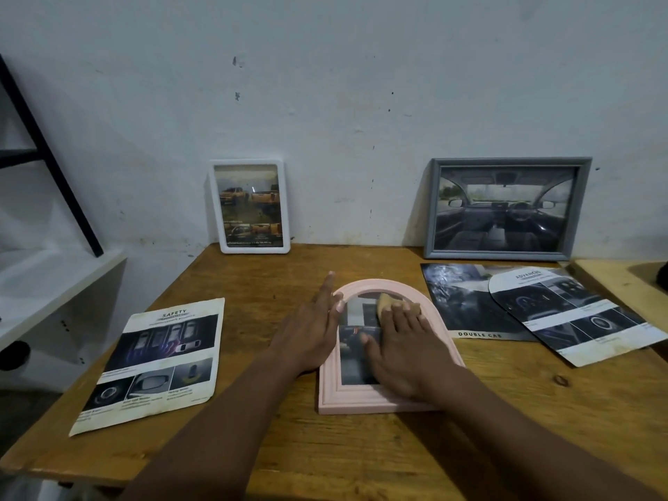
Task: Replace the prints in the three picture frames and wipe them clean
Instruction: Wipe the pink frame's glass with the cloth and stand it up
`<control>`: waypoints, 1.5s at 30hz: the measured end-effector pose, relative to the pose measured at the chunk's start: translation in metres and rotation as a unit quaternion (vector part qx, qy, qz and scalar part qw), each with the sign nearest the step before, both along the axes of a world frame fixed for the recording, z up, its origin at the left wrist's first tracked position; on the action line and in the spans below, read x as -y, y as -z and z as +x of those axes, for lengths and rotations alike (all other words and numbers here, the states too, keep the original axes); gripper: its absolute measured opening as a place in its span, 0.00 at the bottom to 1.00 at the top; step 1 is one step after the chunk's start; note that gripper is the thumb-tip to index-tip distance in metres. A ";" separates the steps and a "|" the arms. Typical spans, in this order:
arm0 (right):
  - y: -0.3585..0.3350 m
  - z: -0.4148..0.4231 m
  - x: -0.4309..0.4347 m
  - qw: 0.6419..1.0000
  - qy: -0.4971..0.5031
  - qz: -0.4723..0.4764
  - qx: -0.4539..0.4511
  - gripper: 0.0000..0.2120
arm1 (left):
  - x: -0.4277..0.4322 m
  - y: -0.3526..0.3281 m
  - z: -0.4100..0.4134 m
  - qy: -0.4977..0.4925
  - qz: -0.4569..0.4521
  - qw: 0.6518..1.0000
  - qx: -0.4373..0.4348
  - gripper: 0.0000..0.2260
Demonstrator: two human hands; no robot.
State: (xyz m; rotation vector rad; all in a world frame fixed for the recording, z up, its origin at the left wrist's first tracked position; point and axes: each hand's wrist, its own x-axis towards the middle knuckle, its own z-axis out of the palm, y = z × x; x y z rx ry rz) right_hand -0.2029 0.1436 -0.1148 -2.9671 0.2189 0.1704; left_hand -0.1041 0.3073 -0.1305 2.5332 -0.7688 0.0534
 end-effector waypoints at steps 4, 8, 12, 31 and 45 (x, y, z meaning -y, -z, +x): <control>0.007 0.002 -0.049 0.998 0.033 0.045 0.001 0.36 | 0.001 -0.001 -0.001 -0.008 0.004 1.000 -0.006 0.27; 0.000 -0.017 -0.033 0.995 -0.090 0.038 -0.001 0.32 | 0.000 0.001 0.001 -0.017 0.010 1.000 -0.006 0.27; -0.021 -0.046 0.026 0.982 -0.178 0.048 -0.039 0.29 | -0.001 0.000 0.000 -0.016 0.007 1.000 -0.008 0.27; -0.015 -0.074 0.007 0.972 -0.128 0.151 0.131 0.15 | 0.001 -0.006 -0.002 -0.029 0.014 0.999 -0.023 0.27; -0.044 0.047 0.093 0.994 -0.063 0.005 0.092 0.12 | 0.027 -0.005 -0.011 -0.008 0.035 0.999 -0.002 0.33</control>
